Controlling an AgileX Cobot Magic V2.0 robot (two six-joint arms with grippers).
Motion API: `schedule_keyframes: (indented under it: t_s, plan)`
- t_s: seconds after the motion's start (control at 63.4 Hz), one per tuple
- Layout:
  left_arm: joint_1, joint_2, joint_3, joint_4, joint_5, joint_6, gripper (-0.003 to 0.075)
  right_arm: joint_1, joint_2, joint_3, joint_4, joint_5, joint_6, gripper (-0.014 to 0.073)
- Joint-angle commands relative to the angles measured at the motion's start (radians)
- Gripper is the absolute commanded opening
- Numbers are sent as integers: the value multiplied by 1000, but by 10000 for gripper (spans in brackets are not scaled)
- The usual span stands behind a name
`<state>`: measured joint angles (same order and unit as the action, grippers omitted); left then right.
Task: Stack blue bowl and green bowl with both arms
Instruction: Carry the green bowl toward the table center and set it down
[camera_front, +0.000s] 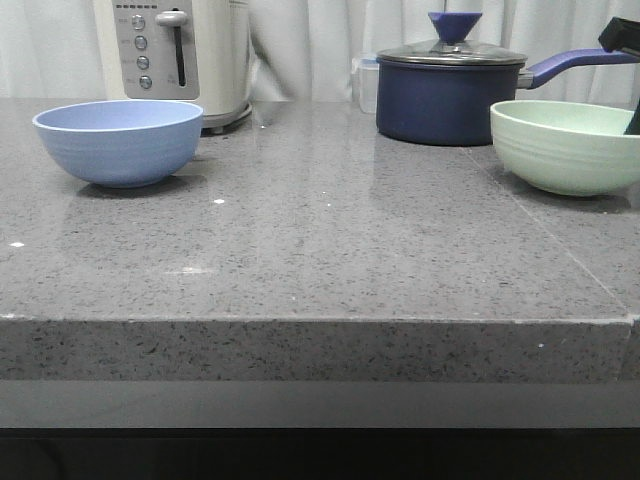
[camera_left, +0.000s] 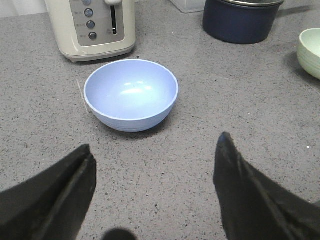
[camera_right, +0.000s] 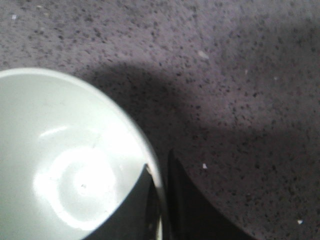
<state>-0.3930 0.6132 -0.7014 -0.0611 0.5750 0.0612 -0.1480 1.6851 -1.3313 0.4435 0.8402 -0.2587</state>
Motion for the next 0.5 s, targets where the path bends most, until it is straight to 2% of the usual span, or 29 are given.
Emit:
schedule_keyframes:
  t_s: [0.0, 0.221, 0.489]
  plan:
    - [-9, 7, -28, -8, -77, -1, 494, 22, -58, -68, 20, 10, -29, -65]
    - [-9, 7, -28, -8, -77, -1, 494, 199, -56, -173, -41, 45, -21, -55]
    - [-9, 7, -28, -8, -77, -1, 494, 412, 34, -285, -92, 23, 87, -55]
